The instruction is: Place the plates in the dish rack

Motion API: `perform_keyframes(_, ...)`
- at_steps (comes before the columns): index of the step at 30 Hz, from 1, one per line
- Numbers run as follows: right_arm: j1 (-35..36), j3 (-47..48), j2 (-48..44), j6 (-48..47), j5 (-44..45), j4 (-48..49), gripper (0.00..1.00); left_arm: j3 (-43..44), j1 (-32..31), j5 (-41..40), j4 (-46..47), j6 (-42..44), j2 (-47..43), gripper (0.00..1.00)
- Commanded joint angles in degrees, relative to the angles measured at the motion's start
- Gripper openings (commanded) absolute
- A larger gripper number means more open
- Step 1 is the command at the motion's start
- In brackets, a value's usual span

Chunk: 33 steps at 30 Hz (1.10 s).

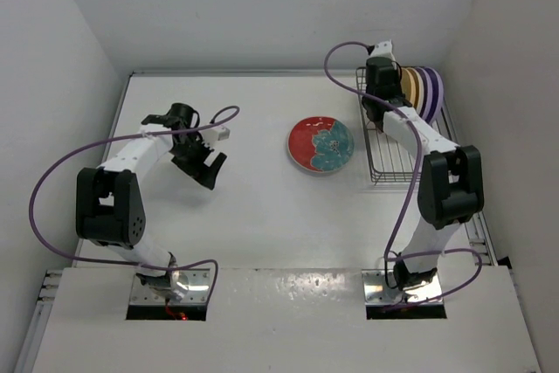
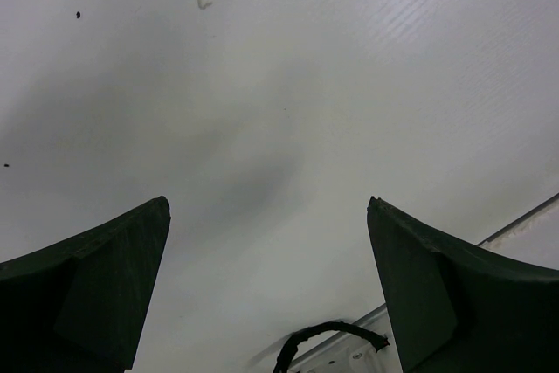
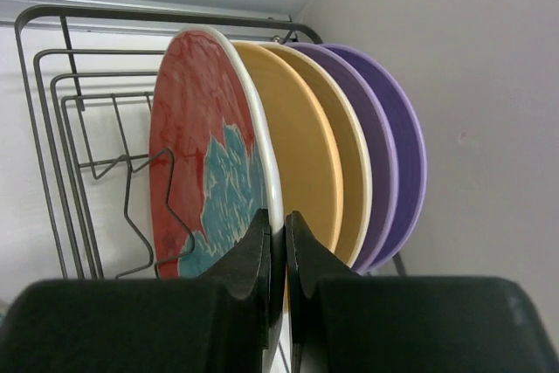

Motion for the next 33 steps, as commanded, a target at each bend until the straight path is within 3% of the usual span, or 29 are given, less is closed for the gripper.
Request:
perform_keyframes(1,-0.96,3.0,-1.47,3.89,1.73,5.68,0.0,1.92,0.88,0.78,-0.39,-0.27,0.1,1.0)
perform_keyframes(4,-1.05,3.53,-1.38,3.81,-0.19,4.19,0.07,1.92,0.88,0.78,-0.39,-0.27,0.1,1.0)
perform_keyframes(5,-1.05,4.75,-1.47,3.54,-0.11,2.1,0.18,1.92,0.88,0.78,-0.39,-0.27,0.1,1.0)
perform_keyframes(7,-0.96,6.6,-2.43,3.54,-0.46,-0.11,0.31,1.92,0.88,0.78,-0.39,-0.27,0.1,1.0)
perform_keyframes(8,-0.88,6.78,-2.78,3.54,-0.72,-1.16,0.46,1.92,0.88,0.78,-0.39,-0.27,0.1,1.0)
perform_keyframes(10,-0.53,7.4,-5.14,2.93,-1.17,-2.4,0.6,1.92,0.88,0.78,-0.39,-0.27,0.1,1.0)
perform_keyframes(11,-0.35,7.57,-5.68,2.49,-1.34,-3.62,0.72,1.92,0.88,1.3,-0.39,-0.27,0.1,1.0)
perform_keyframes(14,1.14,10.11,-9.11,2.66,-1.52,-11.76,0.86,1.92,0.88,1.31,-0.39,-0.27,0.1,1.0)
perform_keyframes(16,2.72,11.0,-12.08,6.33,-1.25,-19.25,0.9,1.92,0.88,1.31,-0.92,-0.27,0.1,1.0)
perform_keyframes(17,3.51,11.44,-12.89,14.36,-2.91,-21.72,0.92,1.92,0.88,1.31,-0.92,-0.27,0.1,1.0)
perform_keyframes(18,4.3,11.09,-15.77,17.57,-7.36,-30.09,0.93,1.92,0.88,1.31,-0.92,-0.27,0.1,1.0)
perform_keyframes(19,4.22,10.66,-17.97,21.0,-10.02,-31.83,0.93,1.92,0.88,1.31,-0.92,-0.27,0.1,1.0)
perform_keyframes(20,4.48,6.04,-19.04,30.6,-17.53,-32.89,0.93,1.92,0.88,1.31,-0.92,-0.27,0.1,1.0)
perform_keyframes(22,4.75,-2.47,-22.55,36.04,-30.55,-29.76,0.93,1.92,0.88,1.31,-0.92,-0.27,0.1,1.0)
perform_keyframes(23,6.4,-8.88,-25.35,44.41,-33.13,-26.17,0.9,1.92,0.88,1.83,-0.92,-0.27,0.1,1.0)
perform_keyframes(24,7.2,-15.3,-26.25,46.76,-34.12,-24.31,0.88,1.92,0.88,1.84,-0.92,-0.27,0.1,1.0)
perform_keyframes(28,14.05,-29.58,-30.38,68.26,-25.97,-16.31,0.76,1.92,0.88,1.84,-0.92,-0.27,-0.42,1.0)
perform_keyframes(29,16.94,-35.0,-31.52,70.84,-24.04,-11.94,0.76,1.92,0.88,1.84,-0.92,-0.27,-0.43,1.0)
perform_keyframes(33,24.07,-38.65,-32.24,81.91,-7.86,-8.82,0.77,1.4,0.36,2.36,-0.92,-0.27,-1.05,1.0)
